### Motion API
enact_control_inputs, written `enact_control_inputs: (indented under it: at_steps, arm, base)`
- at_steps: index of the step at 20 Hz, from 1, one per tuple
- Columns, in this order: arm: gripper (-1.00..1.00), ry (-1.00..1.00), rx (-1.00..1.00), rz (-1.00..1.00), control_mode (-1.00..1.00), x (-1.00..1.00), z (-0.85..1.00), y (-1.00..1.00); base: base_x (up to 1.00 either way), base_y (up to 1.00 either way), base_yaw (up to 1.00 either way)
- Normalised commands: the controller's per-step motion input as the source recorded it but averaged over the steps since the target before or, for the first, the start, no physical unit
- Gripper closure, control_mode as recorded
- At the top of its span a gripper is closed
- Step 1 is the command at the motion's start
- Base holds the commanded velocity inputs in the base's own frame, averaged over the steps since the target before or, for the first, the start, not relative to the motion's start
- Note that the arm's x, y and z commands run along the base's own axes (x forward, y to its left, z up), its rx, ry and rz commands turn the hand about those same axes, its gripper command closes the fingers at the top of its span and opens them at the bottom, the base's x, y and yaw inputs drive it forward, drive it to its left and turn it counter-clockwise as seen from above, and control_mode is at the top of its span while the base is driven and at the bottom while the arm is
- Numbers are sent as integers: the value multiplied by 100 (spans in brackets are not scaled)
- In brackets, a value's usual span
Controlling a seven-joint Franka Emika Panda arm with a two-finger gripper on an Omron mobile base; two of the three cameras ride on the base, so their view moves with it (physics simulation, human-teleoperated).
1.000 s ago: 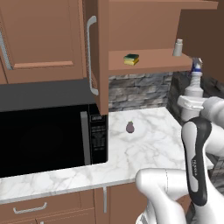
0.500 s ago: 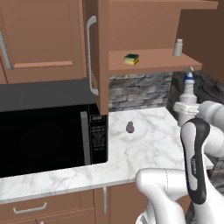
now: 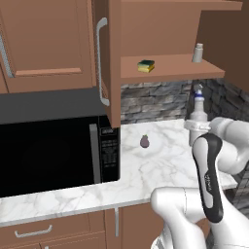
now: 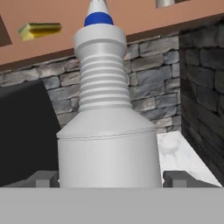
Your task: Pick the sponge and spray from the cabinet and place them on the counter.
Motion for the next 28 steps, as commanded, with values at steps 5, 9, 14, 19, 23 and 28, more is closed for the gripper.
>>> enact_control_inputs:
  at_steps: [5,9,14,19,23,28]
  arm:
    - [100,-10,0,-1,-100,27,-53,28]
    - [100,-17,0,0,-100,24,-45,28]
    - [100,-12,0,-3,-100,36,-48,13]
    - [100,-11,-1,-5,-100,41,-51,13]
    - [100,-11,0,-7,-100,47,-40,1]
    - [100,-6,0,-5,-100,39,-55,2]
  base:
    - [0,0,0]
    - [0,0,0]
    - [0,0,0]
    - [0,0,0]
    - [0,0,0]
    - [0,0,0]
